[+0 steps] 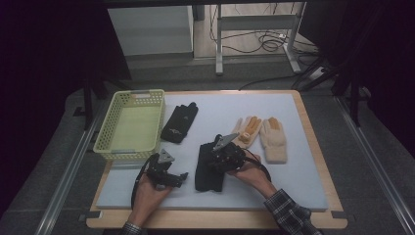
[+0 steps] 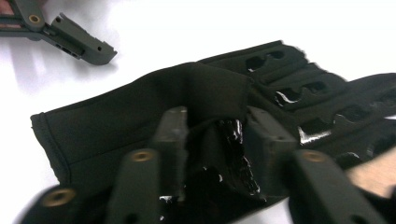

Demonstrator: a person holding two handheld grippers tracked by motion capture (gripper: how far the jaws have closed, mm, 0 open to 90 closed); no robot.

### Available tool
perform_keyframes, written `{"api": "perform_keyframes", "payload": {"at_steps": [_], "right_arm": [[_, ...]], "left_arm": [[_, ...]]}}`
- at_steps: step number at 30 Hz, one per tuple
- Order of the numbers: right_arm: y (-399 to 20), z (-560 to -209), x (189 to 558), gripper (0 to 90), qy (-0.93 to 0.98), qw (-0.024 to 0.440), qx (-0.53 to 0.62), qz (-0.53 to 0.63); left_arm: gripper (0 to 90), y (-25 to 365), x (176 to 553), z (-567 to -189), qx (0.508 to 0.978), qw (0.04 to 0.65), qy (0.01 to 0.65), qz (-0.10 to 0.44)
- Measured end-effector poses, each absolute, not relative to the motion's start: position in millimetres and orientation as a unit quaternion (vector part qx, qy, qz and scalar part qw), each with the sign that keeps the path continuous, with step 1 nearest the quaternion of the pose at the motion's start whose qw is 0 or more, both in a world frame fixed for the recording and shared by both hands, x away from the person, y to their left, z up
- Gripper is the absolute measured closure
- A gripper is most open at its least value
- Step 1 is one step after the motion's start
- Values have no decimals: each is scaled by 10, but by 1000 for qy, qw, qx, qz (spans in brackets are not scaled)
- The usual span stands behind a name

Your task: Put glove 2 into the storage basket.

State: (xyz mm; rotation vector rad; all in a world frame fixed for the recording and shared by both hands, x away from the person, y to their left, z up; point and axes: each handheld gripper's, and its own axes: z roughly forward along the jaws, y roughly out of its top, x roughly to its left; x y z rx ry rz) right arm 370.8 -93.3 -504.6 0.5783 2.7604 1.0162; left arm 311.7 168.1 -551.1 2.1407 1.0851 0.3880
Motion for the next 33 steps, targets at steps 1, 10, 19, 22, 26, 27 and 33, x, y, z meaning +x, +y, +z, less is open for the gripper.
{"api": "perform_keyframes", "payload": {"at_steps": [1,10,19,22,26,27,33], "right_arm": [[-955,-5018,3711,505,914,72,198,347],[-1050,-4924,4007,459,879,67,257,397],[-745,-4929,4460,472,863,63,284,412],[-586,-4926,4584,526,868,72,276,406],[-351,-4930,4731,609,879,88,260,390],[-314,-4934,4754,620,880,89,260,388],[-40,-5010,4849,623,888,76,247,381]], "left_arm": [[39,1681,3117,-5511,826,348,418,149],[39,1682,3116,-5510,826,347,418,149],[39,1685,3118,-5509,827,346,418,149],[39,1685,3117,-5509,827,346,418,148],[39,1685,3117,-5509,826,347,418,148],[39,1686,3118,-5509,827,346,418,148],[39,1685,3118,-5510,826,347,418,147]]}}
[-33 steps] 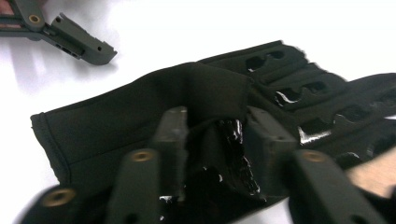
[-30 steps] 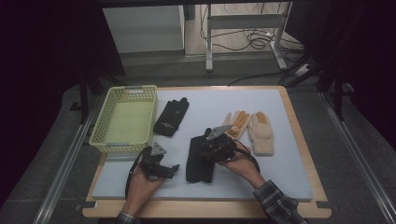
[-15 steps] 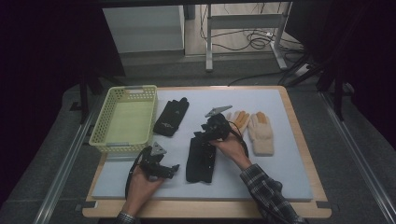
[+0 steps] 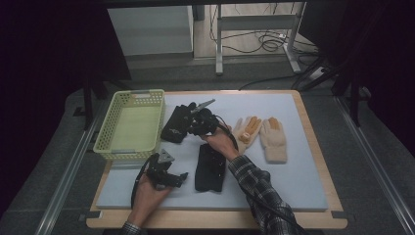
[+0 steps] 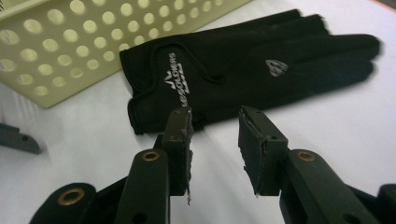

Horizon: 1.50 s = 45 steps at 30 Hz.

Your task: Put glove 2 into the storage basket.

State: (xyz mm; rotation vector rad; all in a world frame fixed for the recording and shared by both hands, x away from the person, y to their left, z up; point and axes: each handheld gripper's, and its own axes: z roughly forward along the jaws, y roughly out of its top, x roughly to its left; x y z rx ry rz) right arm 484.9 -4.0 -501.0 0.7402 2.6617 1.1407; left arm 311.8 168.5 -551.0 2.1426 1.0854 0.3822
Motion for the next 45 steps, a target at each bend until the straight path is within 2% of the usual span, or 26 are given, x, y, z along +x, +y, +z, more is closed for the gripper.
{"api": "perform_keyframes", "payload": {"at_steps": [7,14,17,19,25,26,27,36,45], "right_arm": [[199,-5087,4975,557,889,89,251,372],[371,-5189,5169,315,884,109,266,368],[462,-5310,5236,280,894,116,269,339],[469,-5344,5231,324,894,118,266,340],[429,-5315,5212,725,889,104,280,347],[425,-5313,5205,830,888,106,282,347],[422,-5311,5193,866,889,116,281,342],[414,-5276,5169,889,891,123,275,340],[283,-5048,5087,890,879,114,276,371]], "left_arm": [[39,1683,3117,-5511,825,348,419,147],[38,1683,3117,-5511,825,349,420,146],[38,1683,3117,-5511,825,349,420,147],[38,1683,3117,-5511,825,349,420,147],[38,1682,3118,-5511,825,348,419,147],[38,1683,3118,-5511,825,348,419,147],[38,1682,3118,-5511,825,349,419,147],[38,1682,3117,-5511,825,349,420,146],[38,1685,3118,-5510,826,347,418,147]]}}
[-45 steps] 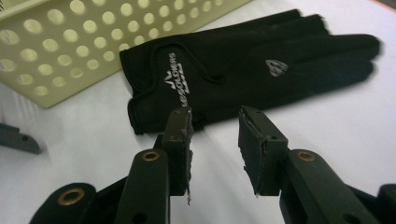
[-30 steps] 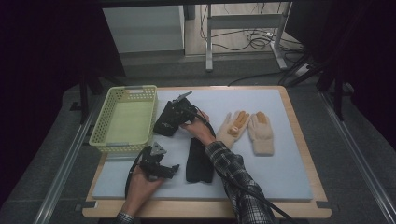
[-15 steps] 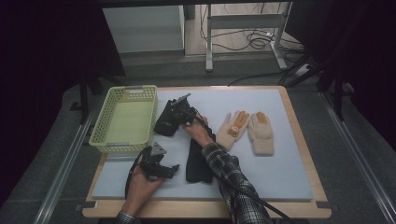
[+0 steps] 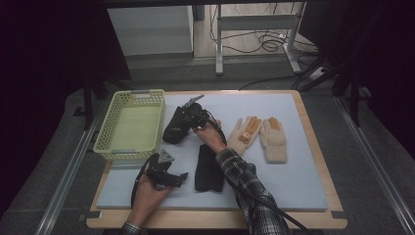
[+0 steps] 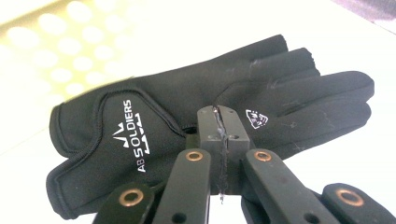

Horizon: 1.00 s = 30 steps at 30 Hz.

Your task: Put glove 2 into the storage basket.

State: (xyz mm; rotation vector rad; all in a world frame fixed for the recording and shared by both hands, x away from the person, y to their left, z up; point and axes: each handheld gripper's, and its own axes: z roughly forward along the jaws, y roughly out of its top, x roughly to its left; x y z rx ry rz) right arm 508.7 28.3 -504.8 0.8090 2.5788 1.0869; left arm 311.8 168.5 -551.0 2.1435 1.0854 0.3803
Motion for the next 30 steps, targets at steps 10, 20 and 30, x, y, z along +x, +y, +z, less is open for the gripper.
{"api": "perform_keyframes", "payload": {"at_steps": [10,20,30], "right_arm": [[110,-4749,4900,890,874,118,256,395],[-222,-4470,4595,890,868,114,238,421],[-700,-4266,4061,890,863,111,208,446]], "left_arm": [[38,1686,3118,-5509,827,346,419,147],[38,1686,3118,-5510,826,347,419,147],[39,1682,3117,-5511,825,348,420,148]]}}
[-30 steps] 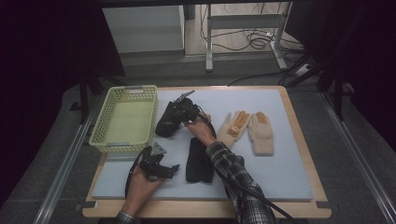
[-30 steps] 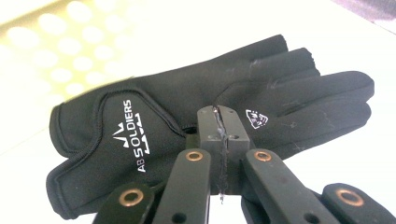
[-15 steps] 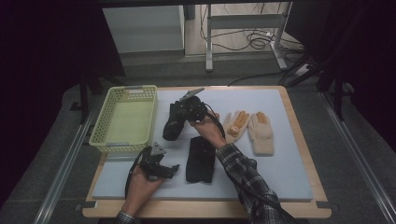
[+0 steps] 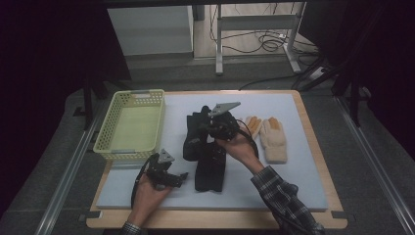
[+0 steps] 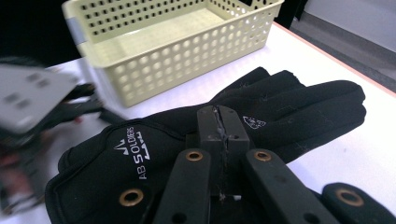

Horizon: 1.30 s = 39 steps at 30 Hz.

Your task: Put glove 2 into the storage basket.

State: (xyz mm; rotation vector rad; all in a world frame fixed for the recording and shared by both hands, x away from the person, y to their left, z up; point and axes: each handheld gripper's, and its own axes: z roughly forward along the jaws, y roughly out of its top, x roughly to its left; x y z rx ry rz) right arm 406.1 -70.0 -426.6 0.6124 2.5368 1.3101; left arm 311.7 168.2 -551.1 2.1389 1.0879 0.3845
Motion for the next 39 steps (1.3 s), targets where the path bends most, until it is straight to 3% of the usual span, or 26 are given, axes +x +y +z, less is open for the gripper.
{"api": "perform_keyframes", "payload": {"at_steps": [13,25,32,39], "right_arm": [[-1124,-4429,3458,890,863,96,210,450],[-1098,-4995,3413,868,883,118,232,390],[-1142,-5076,3428,623,879,114,248,390],[-1371,-4931,3429,497,862,114,268,414]], "left_arm": [[39,1678,3117,-5513,824,350,420,149],[39,1678,3117,-5513,824,350,420,149],[39,1678,3117,-5513,824,350,420,149],[38,1681,3119,-5512,824,350,420,147]]}}
